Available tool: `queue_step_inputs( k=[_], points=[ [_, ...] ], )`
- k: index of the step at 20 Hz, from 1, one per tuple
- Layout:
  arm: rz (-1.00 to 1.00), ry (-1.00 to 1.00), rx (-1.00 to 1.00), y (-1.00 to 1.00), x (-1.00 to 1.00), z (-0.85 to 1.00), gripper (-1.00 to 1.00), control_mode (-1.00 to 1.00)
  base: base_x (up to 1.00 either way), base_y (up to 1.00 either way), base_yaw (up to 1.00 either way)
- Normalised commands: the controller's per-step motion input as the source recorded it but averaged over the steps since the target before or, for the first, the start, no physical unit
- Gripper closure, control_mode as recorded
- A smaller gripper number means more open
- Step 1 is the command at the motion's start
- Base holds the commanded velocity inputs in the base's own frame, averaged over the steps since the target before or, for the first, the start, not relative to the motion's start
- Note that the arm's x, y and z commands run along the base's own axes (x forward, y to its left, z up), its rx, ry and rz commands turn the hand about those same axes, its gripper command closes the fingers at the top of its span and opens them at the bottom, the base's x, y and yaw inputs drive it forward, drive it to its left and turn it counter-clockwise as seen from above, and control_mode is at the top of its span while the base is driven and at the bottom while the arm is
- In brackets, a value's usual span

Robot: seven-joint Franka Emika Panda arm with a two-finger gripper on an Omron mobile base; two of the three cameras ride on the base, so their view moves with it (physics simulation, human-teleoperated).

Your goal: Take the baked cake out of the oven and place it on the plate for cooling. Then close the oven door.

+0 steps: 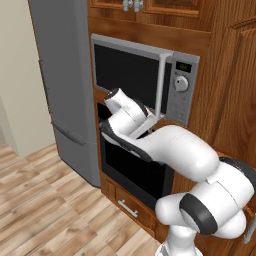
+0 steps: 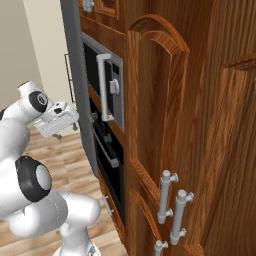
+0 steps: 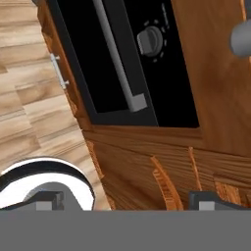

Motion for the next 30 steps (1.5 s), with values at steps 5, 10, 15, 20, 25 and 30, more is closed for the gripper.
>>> queue_step_inputs(
  k=[5, 10, 15, 20, 25, 30],
  points=[
    [-0.04, 0.00, -0.23, 0.03, 0.09, -0.36, -1.00, -1.00, 0.00, 0.00, 0.00],
    [-0.05, -0.07, -0.16, 0.00, 0.14, -0.41, -1.00, -1.00, 0.00, 0.00, 0.00],
    [-0.05, -0.10, -0.10, 0.00, 0.14, -0.47, -1.00, -1.00, 0.00, 0.00, 0.00],
    [-0.01, -0.01, -0.07, 0.00, 0.36, -0.36, -1.00, -1.00, 0.00, 0.00, 0.00],
    [0.00, 0.00, -0.05, 0.00, 0.48, -0.31, -1.00, -1.00, 0.00, 0.00, 0.00],
    [0.00, 0.00, -0.06, 0.00, 0.47, -0.33, -1.00, -1.00, 0.00, 0.00, 0.00]
  ],
)
